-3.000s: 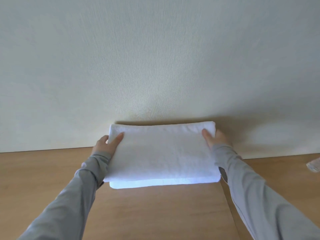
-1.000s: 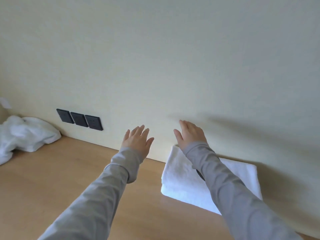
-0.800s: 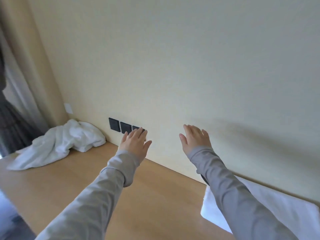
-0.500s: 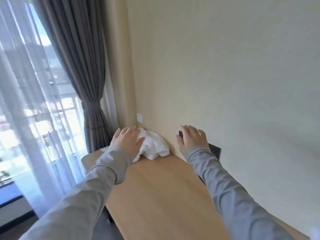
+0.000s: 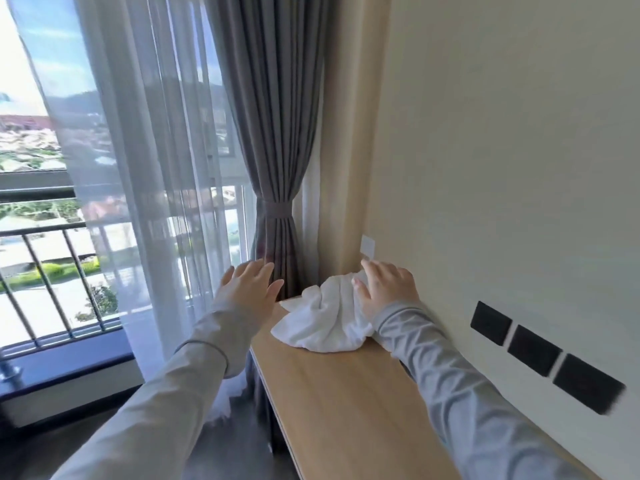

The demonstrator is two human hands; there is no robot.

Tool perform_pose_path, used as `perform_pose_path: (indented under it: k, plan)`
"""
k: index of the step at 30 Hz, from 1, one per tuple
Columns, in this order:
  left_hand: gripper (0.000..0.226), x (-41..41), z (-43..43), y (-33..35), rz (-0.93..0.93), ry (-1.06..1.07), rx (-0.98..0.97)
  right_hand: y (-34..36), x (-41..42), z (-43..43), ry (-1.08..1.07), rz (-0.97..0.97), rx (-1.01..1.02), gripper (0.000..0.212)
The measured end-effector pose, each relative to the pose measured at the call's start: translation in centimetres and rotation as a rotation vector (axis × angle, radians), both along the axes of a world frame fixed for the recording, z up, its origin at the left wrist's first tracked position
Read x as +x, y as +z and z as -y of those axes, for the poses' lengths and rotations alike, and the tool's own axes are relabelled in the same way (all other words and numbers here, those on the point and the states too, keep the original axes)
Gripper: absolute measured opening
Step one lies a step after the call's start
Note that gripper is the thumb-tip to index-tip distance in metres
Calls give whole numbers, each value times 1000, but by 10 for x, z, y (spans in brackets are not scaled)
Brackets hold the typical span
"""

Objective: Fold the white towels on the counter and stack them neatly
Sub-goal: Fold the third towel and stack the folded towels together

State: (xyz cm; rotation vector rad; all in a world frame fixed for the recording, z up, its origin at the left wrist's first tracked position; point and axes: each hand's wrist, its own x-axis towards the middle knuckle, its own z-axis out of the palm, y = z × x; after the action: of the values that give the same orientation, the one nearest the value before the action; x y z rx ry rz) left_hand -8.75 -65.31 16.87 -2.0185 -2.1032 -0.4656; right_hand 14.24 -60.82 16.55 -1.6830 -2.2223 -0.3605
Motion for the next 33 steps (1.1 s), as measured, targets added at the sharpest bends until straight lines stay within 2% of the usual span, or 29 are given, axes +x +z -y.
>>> perform_pose_path:
  k: [9, 19, 22, 27, 31, 33]
  plan:
    - [50, 22, -148, -15, -13, -106, -2, -22, 25, -128, -92, -70, -30, 45]
    - [50, 50, -277, -45, -20, -248, -21, -79, 76, -192, -310, -142, -155, 47]
    - [47, 60, -310, -71, -40, -334, -55, -108, 82, -200, -369, -174, -174, 46]
    - [49, 61, -373, -128, 28, -407, -188, -178, 55, -210, -498, -274, -376, 46]
    - [50, 47, -438, -166, 125, -460, -314, -226, 22, -220, -563, -198, -409, 30]
    - [50, 42, -470, -180, 175, -502, -356, -244, 9, -226, -630, -265, -502, 30]
